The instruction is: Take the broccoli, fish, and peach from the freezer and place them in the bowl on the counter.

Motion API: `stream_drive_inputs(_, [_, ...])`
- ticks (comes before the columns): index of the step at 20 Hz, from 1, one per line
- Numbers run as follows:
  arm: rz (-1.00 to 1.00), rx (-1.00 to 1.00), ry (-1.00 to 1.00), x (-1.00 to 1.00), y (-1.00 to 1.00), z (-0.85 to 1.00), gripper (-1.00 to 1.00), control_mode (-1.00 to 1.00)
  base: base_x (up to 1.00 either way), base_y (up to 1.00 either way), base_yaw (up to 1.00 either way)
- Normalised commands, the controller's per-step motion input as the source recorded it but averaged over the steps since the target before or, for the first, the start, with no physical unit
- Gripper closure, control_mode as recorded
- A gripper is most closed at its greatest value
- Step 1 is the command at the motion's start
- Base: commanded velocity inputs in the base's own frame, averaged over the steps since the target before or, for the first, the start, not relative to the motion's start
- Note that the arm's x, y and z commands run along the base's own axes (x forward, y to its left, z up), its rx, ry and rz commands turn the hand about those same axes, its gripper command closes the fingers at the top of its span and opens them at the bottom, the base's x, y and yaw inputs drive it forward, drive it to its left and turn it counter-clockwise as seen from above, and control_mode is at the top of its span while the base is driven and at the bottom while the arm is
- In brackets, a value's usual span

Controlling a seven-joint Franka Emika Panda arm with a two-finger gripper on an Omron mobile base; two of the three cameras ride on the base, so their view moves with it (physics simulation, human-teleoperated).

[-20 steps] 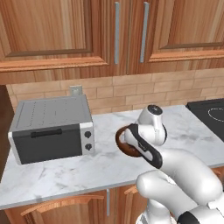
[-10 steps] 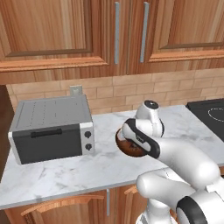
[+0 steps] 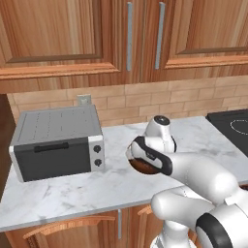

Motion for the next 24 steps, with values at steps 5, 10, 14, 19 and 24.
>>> stream_drive_inputs(5, [0.00, 0.00, 0.00, 0.01, 0.02, -0.02, -1.00, -1.00, 0.00, 0.00, 0.00])
stream_drive_inputs(10, [0.00, 0.00, 0.00, 0.00, 0.00, 0.00, -1.00, -1.00, 0.00, 0.00, 0.00])
stream_drive_inputs(14, [0.00, 0.00, -0.02, 0.00, 0.00, 0.03, -1.00, -1.00, 0.00, 0.00, 0.00])
stream_drive_inputs(19, [0.00, 0.00, -0.06, -0.14, 0.00, 0.31, -1.00, -1.00, 0.00, 0.00, 0.00])
stream_drive_inputs(24, [0.00, 0.00, -0.02, -0.54, -0.19, 0.28, -1.00, -1.00, 0.00, 0.00, 0.00])
